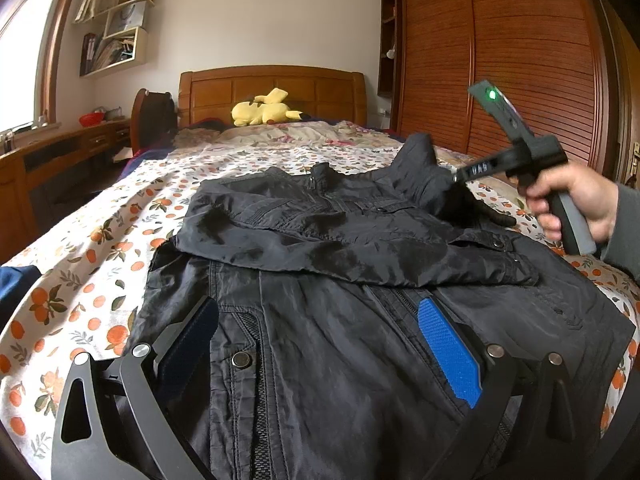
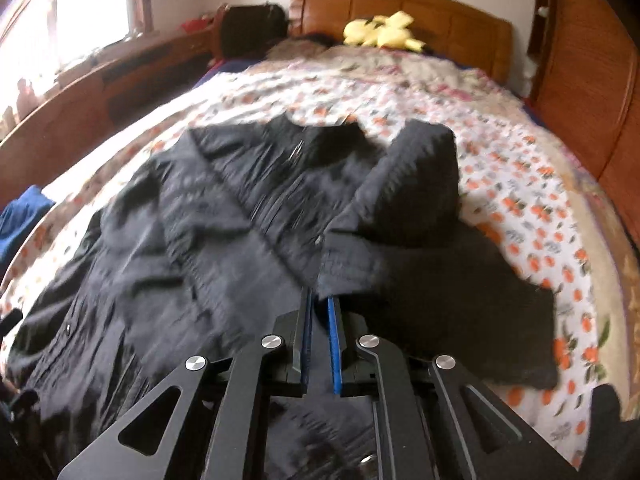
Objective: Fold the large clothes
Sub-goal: 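Fold the held sleeve across the jacket body with the right tool, release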
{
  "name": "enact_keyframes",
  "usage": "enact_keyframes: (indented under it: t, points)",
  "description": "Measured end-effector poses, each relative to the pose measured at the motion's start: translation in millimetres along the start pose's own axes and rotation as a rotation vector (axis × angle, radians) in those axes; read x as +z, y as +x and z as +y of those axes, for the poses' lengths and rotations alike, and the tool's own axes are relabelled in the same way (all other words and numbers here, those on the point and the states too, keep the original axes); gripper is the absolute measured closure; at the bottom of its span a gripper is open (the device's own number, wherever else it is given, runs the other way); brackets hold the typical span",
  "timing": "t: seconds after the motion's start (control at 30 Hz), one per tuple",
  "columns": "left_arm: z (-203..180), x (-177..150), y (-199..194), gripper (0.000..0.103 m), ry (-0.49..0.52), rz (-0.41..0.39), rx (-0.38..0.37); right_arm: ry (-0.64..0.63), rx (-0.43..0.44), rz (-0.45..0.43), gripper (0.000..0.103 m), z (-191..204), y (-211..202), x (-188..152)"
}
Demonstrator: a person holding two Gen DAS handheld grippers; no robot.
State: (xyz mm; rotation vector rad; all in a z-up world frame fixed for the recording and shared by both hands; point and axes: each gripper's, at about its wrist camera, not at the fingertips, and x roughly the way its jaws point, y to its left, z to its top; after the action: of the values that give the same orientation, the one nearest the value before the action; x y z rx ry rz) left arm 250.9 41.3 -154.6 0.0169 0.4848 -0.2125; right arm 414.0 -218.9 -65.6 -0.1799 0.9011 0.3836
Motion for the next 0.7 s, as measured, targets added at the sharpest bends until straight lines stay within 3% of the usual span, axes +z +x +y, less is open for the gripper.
enact_keyframes:
  t: [0.1, 0.23, 0.3, 0.43, 0.57, 0.63, 0.7]
  points:
    - [-0.8, 0.0, -0.1, 0.002, 0.002, 0.0, 0.0, -0.012, 0.017, 0.013, 0.096, 8.1, -0.5, -10.4]
    - [-1.4, 0.0, -0.3, 0.002, 0.002, 0.0, 0.001, -0.014, 0.023, -0.014, 0.076, 9.9, -19.5, -17.6]
    - [-1.4, 0.0, -0.3, 0.002, 0.003, -0.001, 0.001, -0.018, 0.006, -0.041, 0.074, 6.7, -30.6, -16.4]
    - [-1.6, 0.1, -0.6, 0.002, 0.003, -0.001, 0.002, 0.012, -0.049, -0.069, 0.061, -14.4, -41.9, -10.1]
    - [-1.7, 0.0, -0.6, 0.002, 0.004, -0.001, 0.002, 0.051, -0.124, -0.073, 0.057, -42.4, -39.0, -7.6]
    - [-1.5, 0.0, -0.6, 0.002, 0.004, -0.001, 0.002, 0.073, -0.16, -0.07, 0.047, -57.1, -34.7, -8.7]
    - [-1.1, 0.1, -0.9, 0.002, 0.002, -0.002, 0.001, 0.113, -0.181, -0.055, 0.047, -74.6, -27.6, -11.7]
